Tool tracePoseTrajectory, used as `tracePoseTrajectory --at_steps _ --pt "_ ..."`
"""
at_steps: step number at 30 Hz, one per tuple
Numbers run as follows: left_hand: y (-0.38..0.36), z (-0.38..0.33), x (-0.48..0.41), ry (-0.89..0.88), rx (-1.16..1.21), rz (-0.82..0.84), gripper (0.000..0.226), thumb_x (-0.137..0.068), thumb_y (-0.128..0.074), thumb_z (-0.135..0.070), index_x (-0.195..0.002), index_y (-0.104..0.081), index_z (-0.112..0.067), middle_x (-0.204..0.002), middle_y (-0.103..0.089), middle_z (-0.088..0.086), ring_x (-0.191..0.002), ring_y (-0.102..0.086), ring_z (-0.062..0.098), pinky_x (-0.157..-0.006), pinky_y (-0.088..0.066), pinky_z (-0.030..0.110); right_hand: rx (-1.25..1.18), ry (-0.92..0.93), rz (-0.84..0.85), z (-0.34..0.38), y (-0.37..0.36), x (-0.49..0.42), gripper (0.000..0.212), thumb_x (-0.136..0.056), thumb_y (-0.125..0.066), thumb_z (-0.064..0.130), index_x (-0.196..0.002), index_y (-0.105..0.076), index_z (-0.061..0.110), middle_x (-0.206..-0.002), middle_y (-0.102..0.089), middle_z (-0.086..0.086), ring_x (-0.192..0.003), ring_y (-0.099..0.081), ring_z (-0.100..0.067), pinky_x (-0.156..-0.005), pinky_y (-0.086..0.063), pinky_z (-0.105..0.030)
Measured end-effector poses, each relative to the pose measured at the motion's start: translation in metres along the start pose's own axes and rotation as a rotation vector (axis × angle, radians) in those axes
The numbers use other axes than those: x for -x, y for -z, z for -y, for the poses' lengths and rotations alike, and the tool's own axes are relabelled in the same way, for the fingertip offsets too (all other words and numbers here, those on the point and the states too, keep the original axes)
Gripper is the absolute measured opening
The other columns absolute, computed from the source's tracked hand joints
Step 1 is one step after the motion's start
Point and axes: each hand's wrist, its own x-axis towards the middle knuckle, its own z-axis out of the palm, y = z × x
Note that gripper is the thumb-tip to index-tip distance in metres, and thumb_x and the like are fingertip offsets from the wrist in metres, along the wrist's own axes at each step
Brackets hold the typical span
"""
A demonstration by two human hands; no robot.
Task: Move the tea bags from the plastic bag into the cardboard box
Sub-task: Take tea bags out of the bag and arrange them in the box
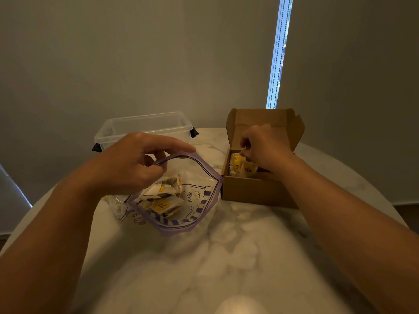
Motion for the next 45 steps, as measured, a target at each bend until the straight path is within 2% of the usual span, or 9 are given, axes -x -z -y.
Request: tracePoseTrajectory --at_steps 6,12,18,21,25,30,33,38,45 --pt "-0.001 -0.001 0.0 -0.006 0.002 0.0 0.061 -0.07 -0.049 -0.012 -0.122 -0.064 -0.041 -0.098 -0.064 -0.031 -0.086 -0.063 0.012 -0.069 -0.057 0.025 -0.02 -0.008 -0.08 -0.008 0.011 0.017 0.013 -0.085 -0.072 0.012 -0.098 -0.072 0.013 -0.096 -0.069 -0.004 -0.086 -0.063 -0.018 -0.077 -0.056 -0.034" --pt "-0.001 -0.001 0.001 0.02 -0.004 0.012 0.061 -0.07 -0.05 -0.013 -0.122 -0.063 -0.043 -0.104 -0.065 -0.027 -0.088 -0.063 0.008 -0.071 -0.057 0.026 -0.218 0.023 -0.099 0.013 0.04 0.057 0.01 -0.082 -0.077 0.018 -0.092 -0.075 0.02 -0.085 -0.07 0.007 -0.076 -0.064 -0.004 -0.069 -0.054 -0.02" --pt "-0.001 -0.003 0.001 0.046 -0.016 0.017 0.059 -0.074 -0.051 -0.011 -0.125 -0.062 -0.04 -0.106 -0.063 -0.03 -0.092 -0.063 0.006 -0.074 -0.059 0.029 -0.561 0.259 0.163 0.076 0.05 0.095 0.011 -0.081 -0.077 0.017 -0.09 -0.075 0.023 -0.083 -0.071 0.012 -0.076 -0.068 0.001 -0.067 -0.054 -0.013" --pt "-0.002 -0.001 0.001 0.052 -0.03 0.022 0.062 -0.08 -0.056 0.002 -0.127 -0.061 -0.038 -0.115 -0.064 -0.02 -0.092 -0.062 0.004 -0.077 -0.059 0.032 -0.473 0.385 0.228 0.099 0.031 0.104 0.015 -0.084 -0.075 0.016 -0.098 -0.076 0.02 -0.09 -0.072 0.009 -0.078 -0.066 0.0 -0.072 -0.056 -0.015" --pt "-0.003 0.0 0.001 0.059 -0.041 0.018 0.061 -0.076 -0.053 -0.009 -0.126 -0.06 -0.042 -0.116 -0.064 -0.02 -0.094 -0.061 0.002 -0.076 -0.059 0.031 -0.235 0.516 0.26 0.123 0.003 0.094 0.021 -0.088 -0.069 0.014 -0.108 -0.073 0.017 -0.1 -0.07 -0.003 -0.086 -0.064 -0.015 -0.075 -0.056 -0.03" --pt "-0.002 0.002 0.001 0.061 -0.034 0.022 0.063 -0.074 -0.052 -0.009 -0.127 -0.061 -0.042 -0.118 -0.064 -0.021 -0.096 -0.061 0.002 -0.075 -0.059 0.029 -0.01 0.56 0.28 0.147 -0.019 0.076 0.029 -0.087 -0.068 0.009 -0.115 -0.068 0.015 -0.105 -0.064 -0.008 -0.083 -0.061 -0.022 -0.07 -0.054 -0.03" --pt "-0.002 0.002 0.002 0.067 -0.046 0.018 0.063 -0.071 -0.049 -0.014 -0.127 -0.06 -0.042 -0.117 -0.065 -0.02 -0.097 -0.06 0.004 -0.076 -0.058 0.027 0.008 0.545 0.286 0.15 -0.024 0.071 0.031 -0.088 -0.064 0.006 -0.119 -0.065 0.012 -0.102 -0.06 -0.009 -0.076 -0.054 -0.021 -0.068 -0.047 -0.027" --pt "-0.002 0.003 0.002 0.067 -0.054 0.014 0.063 -0.071 -0.049 -0.014 -0.127 -0.061 -0.042 -0.118 -0.065 -0.018 -0.097 -0.06 0.001 -0.077 -0.058 0.025 0.021 0.553 0.278 0.153 -0.027 0.072 0.016 -0.089 -0.061 0.003 -0.103 -0.066 0.01 -0.081 -0.046 -0.004 -0.069 -0.049 -0.021 -0.063 -0.039 -0.027" --pt "-0.003 0.004 0.001 0.057 -0.05 0.02 0.065 -0.078 -0.057 0.004 -0.129 -0.061 -0.037 -0.12 -0.064 -0.017 -0.098 -0.06 -0.001 -0.078 -0.056 0.022 -0.091 0.489 0.285 0.141 -0.02 0.074 0.019 -0.09 -0.063 0.008 -0.106 -0.071 0.013 -0.105 -0.063 -0.007 -0.085 -0.059 -0.02 -0.073 -0.052 -0.029"
